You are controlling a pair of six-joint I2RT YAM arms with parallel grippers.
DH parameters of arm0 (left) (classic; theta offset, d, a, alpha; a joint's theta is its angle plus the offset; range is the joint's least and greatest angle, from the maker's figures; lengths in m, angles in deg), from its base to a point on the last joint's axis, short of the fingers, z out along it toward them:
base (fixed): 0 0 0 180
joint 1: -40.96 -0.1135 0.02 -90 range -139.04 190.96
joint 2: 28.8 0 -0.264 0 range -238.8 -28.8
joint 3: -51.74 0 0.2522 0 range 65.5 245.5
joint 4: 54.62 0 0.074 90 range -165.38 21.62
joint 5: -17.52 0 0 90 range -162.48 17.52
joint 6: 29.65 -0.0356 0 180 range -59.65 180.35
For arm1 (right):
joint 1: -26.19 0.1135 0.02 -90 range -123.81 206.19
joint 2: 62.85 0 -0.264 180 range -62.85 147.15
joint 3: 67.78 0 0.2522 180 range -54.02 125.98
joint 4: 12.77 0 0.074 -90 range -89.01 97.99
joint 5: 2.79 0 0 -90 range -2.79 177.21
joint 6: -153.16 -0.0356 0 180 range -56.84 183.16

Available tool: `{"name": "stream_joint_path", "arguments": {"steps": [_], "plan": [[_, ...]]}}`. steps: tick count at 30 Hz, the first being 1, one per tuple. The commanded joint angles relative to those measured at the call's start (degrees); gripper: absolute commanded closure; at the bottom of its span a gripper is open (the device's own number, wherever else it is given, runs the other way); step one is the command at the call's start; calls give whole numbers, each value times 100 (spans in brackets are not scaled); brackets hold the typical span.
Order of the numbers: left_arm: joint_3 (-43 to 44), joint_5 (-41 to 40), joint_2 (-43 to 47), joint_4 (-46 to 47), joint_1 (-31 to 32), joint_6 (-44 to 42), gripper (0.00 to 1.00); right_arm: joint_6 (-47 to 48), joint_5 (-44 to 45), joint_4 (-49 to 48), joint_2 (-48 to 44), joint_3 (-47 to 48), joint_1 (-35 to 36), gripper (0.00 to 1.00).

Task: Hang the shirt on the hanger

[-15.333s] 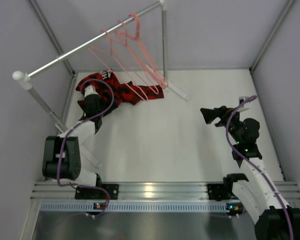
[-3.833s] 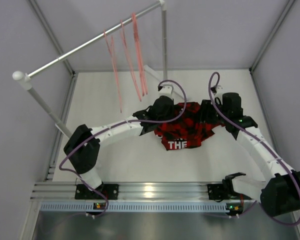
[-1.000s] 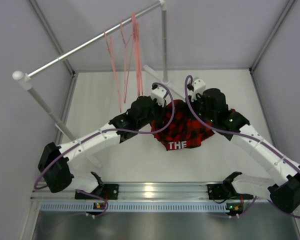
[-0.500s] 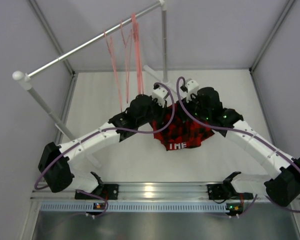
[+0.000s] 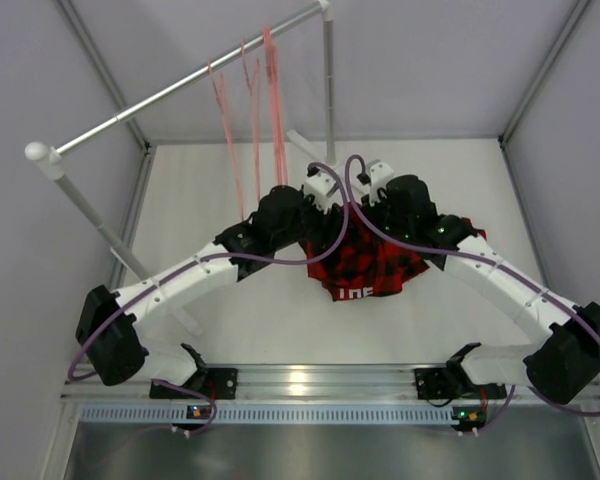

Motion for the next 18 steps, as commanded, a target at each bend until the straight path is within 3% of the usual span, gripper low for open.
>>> {"name": "stream_joint_path", "arguments": {"steps": [1,2,3,12,15,16,18], "plan": [[273,-156,299,-3,-42,62,36,-389,114,285,-165,402,33,100],[273,-130,404,-3,-42,88,24,-451,53,538,-52,542,-45,100],[290,-8,466,-3,-42,123,22,-547,-52,637,-7,579,-90,100],[694,583,1283,-266,-42,729,17,-1172,-695,734,195,473,-608,100],[887,-109,1530,-582,-42,905,18,-1190,-738,734,187,482,-626,100],[949,-843,1609,-679,-42,923,19,-1207,-748,734,178,482,-626,100],[1230,-1515,1627,-1065,-103,1002,21,-1216,-748,734,134,491,-626,100]]}}
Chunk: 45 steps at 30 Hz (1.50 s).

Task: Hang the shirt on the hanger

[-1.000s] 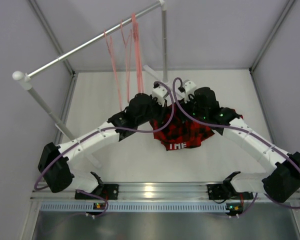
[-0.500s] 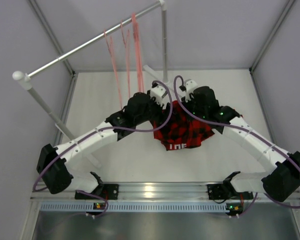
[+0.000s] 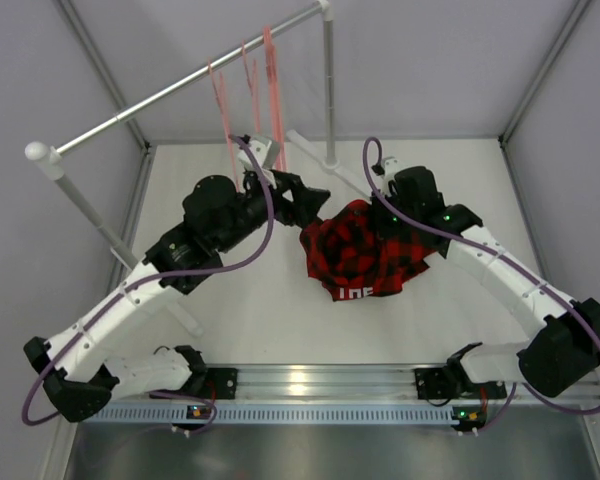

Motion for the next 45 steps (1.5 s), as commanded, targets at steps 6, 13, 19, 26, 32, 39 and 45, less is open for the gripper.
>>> {"name": "stream_joint_path", "arguments": {"steps": [6,13,19,26,32,39,45], "plan": [[802,-2658,445,-1014,-134,286,23,-138,-116,52,-212,91,-47,100],[750,-4109,631,-1427,-143,-22,28,-182,-125,52,-151,152,-38,100],[565,-4331,254,-1419,-537,92,32,-112,-133,43,-177,249,58,100],[618,-2960,-283,-1289,-1777,426,39,-15,-28,35,-317,161,85,100],[556,-2967,-468,-893,-1831,207,71,-24,42,-27,-344,99,76,100],[819,-3144,-591,-866,-1831,-232,100,2,60,-27,-300,99,85,100],[943,-2864,-109,-901,-1831,-637,100,2,86,-36,-265,134,76,100]]}}
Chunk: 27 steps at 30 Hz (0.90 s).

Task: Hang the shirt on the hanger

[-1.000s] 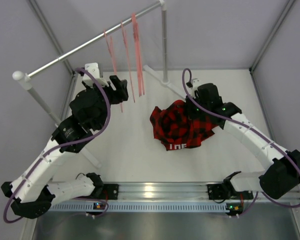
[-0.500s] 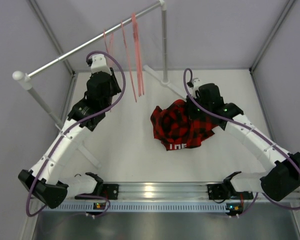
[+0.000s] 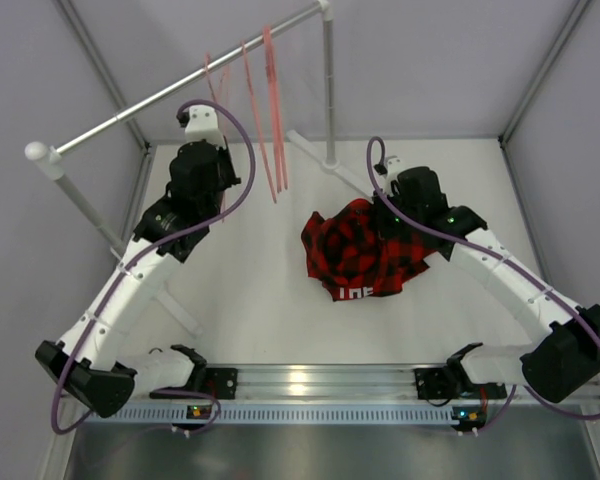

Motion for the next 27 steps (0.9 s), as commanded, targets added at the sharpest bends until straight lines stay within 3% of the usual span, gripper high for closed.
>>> {"name": "stream_joint_path", "arguments": {"steps": [1,11,17,20,23,27], "plan": [[396,230,461,238,-27,-396,100,20,67,-68,-75,161,43,100],[748,1082,987,-921,-27,-213,100,-77,216,-209,127,196,35,100],[327,1259,1829,-2319,-27,200,100,-68,435,-314,233,389,26,100],[20,1302,2514,-2539,-27,262,100,-112,480,-490,251,416,17,100],[-262,1890,2947,-2680,-27,78,100,-182,480,-622,321,416,-1,100],[-622,2252,2870,-2979,-27,94,100,-156,760,-675,461,451,-27,100]]}}
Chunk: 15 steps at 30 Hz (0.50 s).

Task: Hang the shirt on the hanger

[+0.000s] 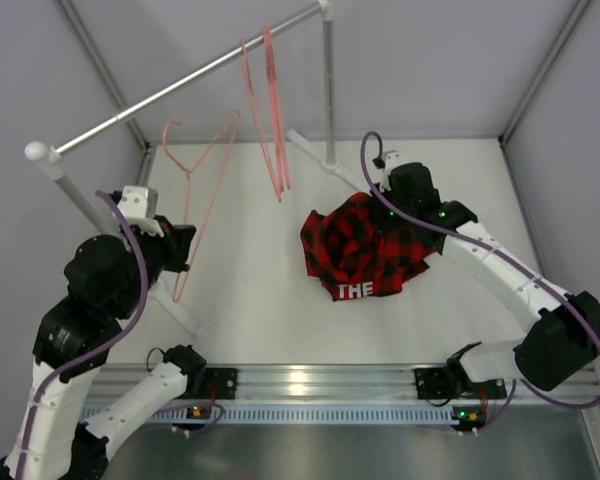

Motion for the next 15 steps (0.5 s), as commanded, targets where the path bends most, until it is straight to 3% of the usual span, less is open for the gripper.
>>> {"name": "stream_joint_path", "arguments": {"steps": [1,6,9,15], "plan": [[-371,429,-391,-367,-17,66,100,-73,474,-545,147,296,-40,100],[-995,-115,-762,-868,-25,759,100,-187,651,-626,278,392,-128,100],[-1268,42,-631,-991,-25,1024,100,-249,660,-722,331,419,-163,100],[-1356,1647,-191,-1193,-25,753,100,-319,660,-801,577,480,-207,100]]}}
